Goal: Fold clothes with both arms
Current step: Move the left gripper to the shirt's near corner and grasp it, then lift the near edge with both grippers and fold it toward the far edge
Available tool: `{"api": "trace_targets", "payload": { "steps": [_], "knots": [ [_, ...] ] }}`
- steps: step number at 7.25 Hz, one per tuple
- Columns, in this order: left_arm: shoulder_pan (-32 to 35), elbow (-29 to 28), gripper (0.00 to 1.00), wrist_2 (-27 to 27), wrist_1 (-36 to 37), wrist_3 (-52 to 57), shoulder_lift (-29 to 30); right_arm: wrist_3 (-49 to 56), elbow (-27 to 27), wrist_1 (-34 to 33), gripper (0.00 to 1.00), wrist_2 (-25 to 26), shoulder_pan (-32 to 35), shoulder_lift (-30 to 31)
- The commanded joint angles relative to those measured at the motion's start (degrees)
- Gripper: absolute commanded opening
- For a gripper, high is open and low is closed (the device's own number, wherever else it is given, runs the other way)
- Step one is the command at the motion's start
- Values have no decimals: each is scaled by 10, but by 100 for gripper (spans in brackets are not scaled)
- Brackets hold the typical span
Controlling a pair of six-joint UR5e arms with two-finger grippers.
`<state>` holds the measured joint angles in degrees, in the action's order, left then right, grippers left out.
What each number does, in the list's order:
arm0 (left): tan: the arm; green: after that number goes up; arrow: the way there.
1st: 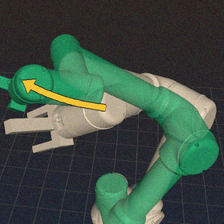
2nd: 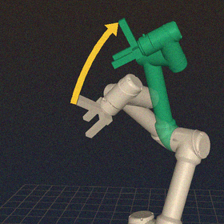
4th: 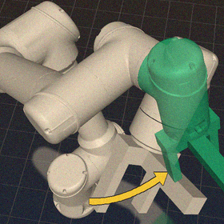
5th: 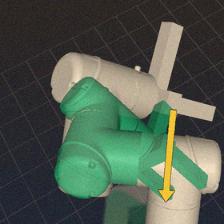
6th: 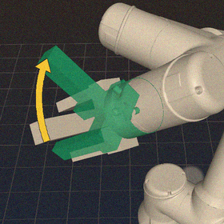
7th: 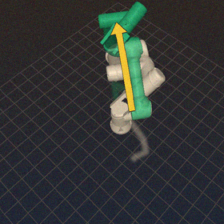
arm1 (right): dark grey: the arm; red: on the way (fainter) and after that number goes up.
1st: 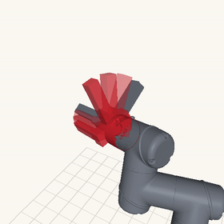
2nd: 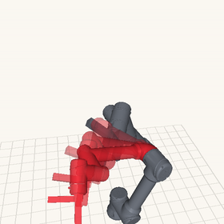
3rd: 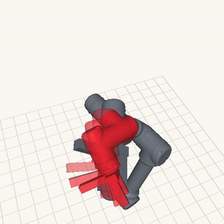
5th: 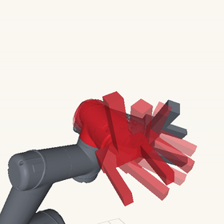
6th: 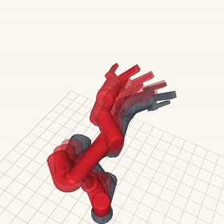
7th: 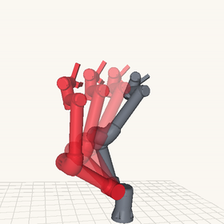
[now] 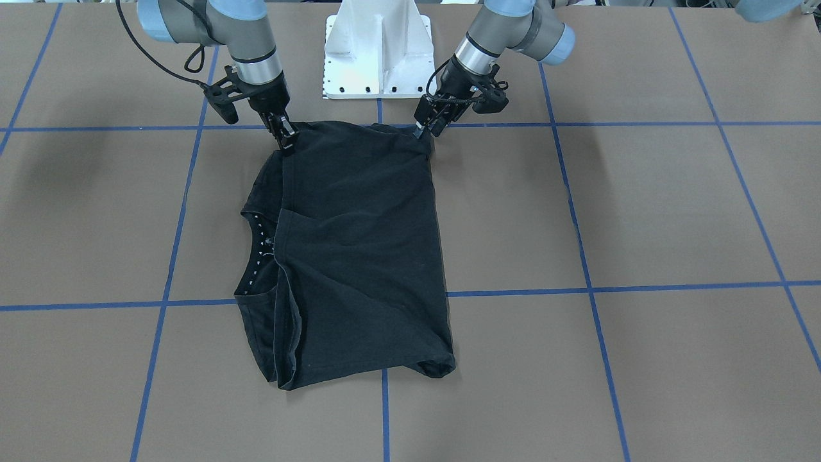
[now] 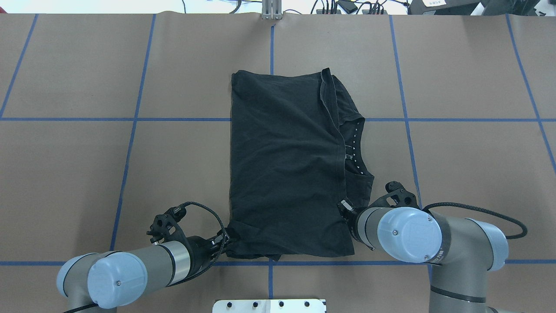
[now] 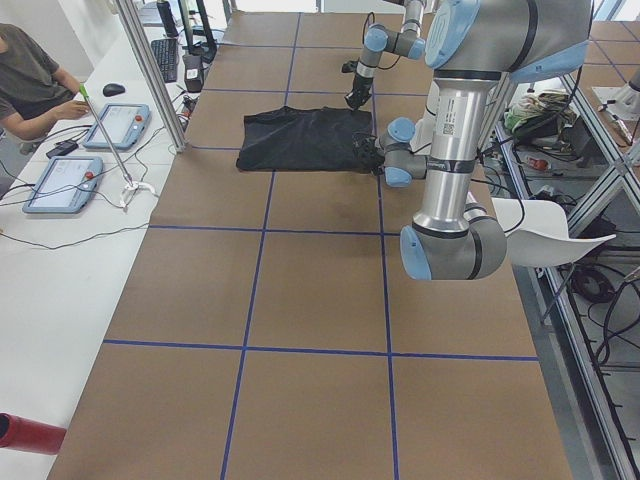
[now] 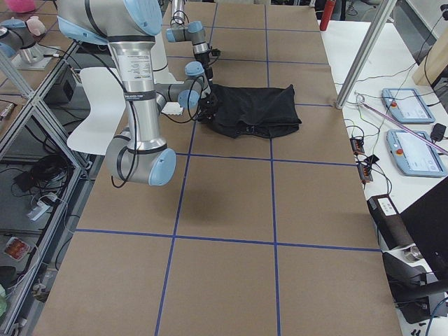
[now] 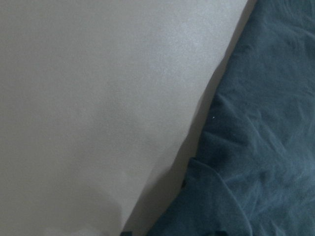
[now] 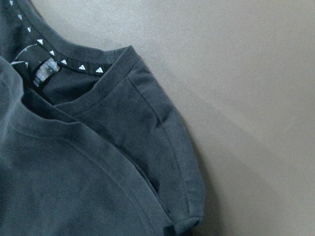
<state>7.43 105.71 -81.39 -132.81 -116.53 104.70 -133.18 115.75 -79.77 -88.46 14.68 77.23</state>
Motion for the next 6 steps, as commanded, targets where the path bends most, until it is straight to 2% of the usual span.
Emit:
{"api": "trace_targets", "payload": {
  "steps": [1,3,4,5,6],
  "knots": [
    [-1,-1,56,0,0,0,-1,7,-1,0,0,-1,1,-2],
    [-4,-1,50,0,0,0,-1,7,-1,0,0,-1,2,-2],
    [-5,-1,35,0,0,0,-1,7,-1,0,0,-1,2,-2],
    [-5,-1,8,0,0,0,0,8,-2,0,0,-1,1,-2],
    [-5,-1,0,0,0,0,1,8,-1,0,0,-1,3,-2]
  ]
}}
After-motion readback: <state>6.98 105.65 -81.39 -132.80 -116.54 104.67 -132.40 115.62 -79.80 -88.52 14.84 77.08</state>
